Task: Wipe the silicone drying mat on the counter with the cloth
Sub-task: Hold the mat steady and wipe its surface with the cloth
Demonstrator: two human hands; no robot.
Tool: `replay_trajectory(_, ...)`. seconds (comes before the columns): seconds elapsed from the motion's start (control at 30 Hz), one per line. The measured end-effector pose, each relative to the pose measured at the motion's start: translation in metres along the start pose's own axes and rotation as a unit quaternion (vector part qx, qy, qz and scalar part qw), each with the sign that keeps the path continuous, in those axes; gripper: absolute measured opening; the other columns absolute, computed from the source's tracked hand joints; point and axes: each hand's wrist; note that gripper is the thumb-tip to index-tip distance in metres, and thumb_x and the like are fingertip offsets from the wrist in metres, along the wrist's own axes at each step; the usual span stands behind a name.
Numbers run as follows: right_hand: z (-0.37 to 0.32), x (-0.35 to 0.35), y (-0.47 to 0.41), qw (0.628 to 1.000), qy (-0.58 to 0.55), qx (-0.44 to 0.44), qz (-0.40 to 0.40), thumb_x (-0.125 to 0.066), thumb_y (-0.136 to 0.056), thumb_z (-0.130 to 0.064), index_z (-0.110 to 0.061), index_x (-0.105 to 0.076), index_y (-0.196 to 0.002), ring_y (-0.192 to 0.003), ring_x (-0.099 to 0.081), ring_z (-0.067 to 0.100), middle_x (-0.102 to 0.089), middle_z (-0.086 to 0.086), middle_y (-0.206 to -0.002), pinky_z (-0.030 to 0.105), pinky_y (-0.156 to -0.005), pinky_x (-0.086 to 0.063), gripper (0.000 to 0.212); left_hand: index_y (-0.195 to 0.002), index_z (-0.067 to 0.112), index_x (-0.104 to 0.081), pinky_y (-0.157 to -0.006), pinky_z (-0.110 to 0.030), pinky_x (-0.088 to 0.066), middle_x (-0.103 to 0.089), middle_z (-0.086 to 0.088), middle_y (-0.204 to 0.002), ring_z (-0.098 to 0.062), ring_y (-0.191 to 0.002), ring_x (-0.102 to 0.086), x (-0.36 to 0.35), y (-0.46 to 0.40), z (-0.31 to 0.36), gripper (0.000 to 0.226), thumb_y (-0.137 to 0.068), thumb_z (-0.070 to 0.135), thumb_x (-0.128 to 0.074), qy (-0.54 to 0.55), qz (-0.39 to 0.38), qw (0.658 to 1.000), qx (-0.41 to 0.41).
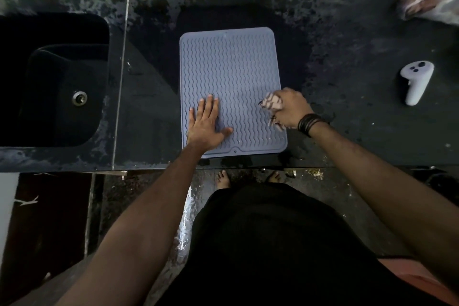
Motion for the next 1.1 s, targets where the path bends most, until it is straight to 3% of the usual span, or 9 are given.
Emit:
replay_trajectory(0.1, 0.02, 0.016, -0.007, 0.997, -0.043, -0.051, 0.029, -0.069, -0.082, -0.024, -0.013, -0.069, -0.101, -0.092, -0.061, 0.017, -0.067, 0.005, -0.103, 0.019, -0.076, -0.043, 0.022, -0.163, 0.021, 0.001, -0.122, -0.044, 0.02, 0.011, 0.002, -0.169, -0.019, -0.155, 0.018, 0.001, 0.001, 0.009, 0.093, -0.094, 0.072, -0.037, 0.019, 0.029, 0.999, 0.022)
replay_trajectory(0.2, 0.033, 0.025, -0.009, 0.995, -0.052, -0.07, 0.057, -0.068, -0.083, -0.025, -0.01, -0.068, -0.098, -0.091, -0.063, 0.02, -0.07, 0.008, -0.101, 0.023, -0.076, -0.046, 0.021, -0.163, 0.021, -0.004, -0.119, -0.042, 0.023, 0.007, 0.001, -0.169, -0.019, -0.156, 0.013, 0.003, -0.003, 0.024, 0.09, -0.093, 0.073, -0.029, 0.014, 0.071, 0.997, 0.024)
replay_trajectory(0.33, 0.028, 0.02, -0.009, 0.997, -0.031, -0.041, 0.056, -0.066, -0.08, -0.017, -0.009, -0.064, -0.095, -0.094, -0.062, 0.028, -0.066, 0.013, -0.102, 0.033, -0.079, -0.051, 0.017, -0.162, 0.023, -0.001, -0.122, -0.047, 0.018, 0.009, -0.002, -0.169, -0.022, -0.155, 0.016, 0.004, -0.026, 0.052, 0.083, -0.099, 0.063, -0.039, 0.012, 0.023, 0.999, -0.04)
replay_trajectory(0.47, 0.014, -0.009, 0.002, 0.998, 0.059, 0.012, 0.006, -0.067, -0.077, -0.014, -0.014, -0.059, -0.113, -0.108, -0.054, 0.028, -0.056, 0.008, -0.117, 0.039, -0.083, -0.05, 0.037, -0.162, 0.03, 0.006, -0.121, -0.05, 0.018, 0.019, 0.001, -0.168, -0.024, -0.153, 0.022, -0.006, -0.04, 0.065, 0.08, -0.101, 0.062, -0.036, -0.006, -0.051, 0.998, -0.023)
replay_trajectory(0.63, 0.025, -0.03, 0.042, 0.983, 0.169, 0.064, -0.037, -0.071, -0.074, -0.016, -0.019, -0.05, -0.128, -0.12, -0.041, 0.028, -0.047, 0.004, -0.128, 0.046, -0.082, -0.05, 0.058, -0.161, 0.031, 0.008, -0.121, -0.052, 0.016, 0.022, 0.001, -0.167, -0.025, -0.153, 0.023, -0.01, -0.04, 0.065, 0.082, -0.1, 0.065, -0.034, -0.028, -0.05, 0.998, -0.017)
replay_trajectory(0.83, 0.039, -0.026, 0.085, 0.965, 0.219, 0.103, -0.096, -0.071, -0.075, -0.025, -0.025, -0.056, -0.12, -0.116, -0.045, 0.021, -0.052, -0.004, -0.122, 0.039, -0.077, -0.048, 0.047, -0.161, 0.032, 0.01, -0.121, -0.052, 0.017, 0.023, 0.001, -0.167, -0.026, -0.153, 0.023, -0.012, -0.04, 0.065, 0.082, -0.1, 0.065, -0.034, -0.034, -0.048, 0.998, -0.012)
replay_trajectory(1.0, 0.008, -0.011, 0.045, 0.984, 0.161, 0.081, -0.004, -0.069, -0.075, -0.021, -0.021, -0.058, -0.115, -0.119, -0.045, 0.025, -0.054, 0.0, -0.12, 0.043, -0.081, -0.049, 0.042, -0.16, 0.032, 0.011, -0.12, -0.051, 0.017, 0.023, 0.001, -0.167, -0.025, -0.153, 0.023, -0.011, -0.041, 0.066, 0.082, -0.1, 0.064, -0.034, -0.036, -0.05, 0.998, -0.011)
replay_trajectory(1.1, -0.004, -0.023, 0.036, 0.979, 0.183, 0.085, -0.027, -0.063, -0.083, -0.017, -0.019, -0.053, -0.126, -0.126, -0.04, 0.024, -0.05, 0.002, -0.129, 0.044, -0.087, -0.049, 0.044, -0.16, 0.032, 0.011, -0.12, -0.052, 0.017, 0.023, 0.001, -0.167, -0.025, -0.153, 0.023, -0.011, -0.041, 0.066, 0.083, -0.099, 0.064, -0.035, -0.042, -0.05, 0.998, -0.011)
Point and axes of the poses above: each hand's wrist, its own y-axis away from the middle knuckle, its own x-axis out of the back of the hand, z = x × y
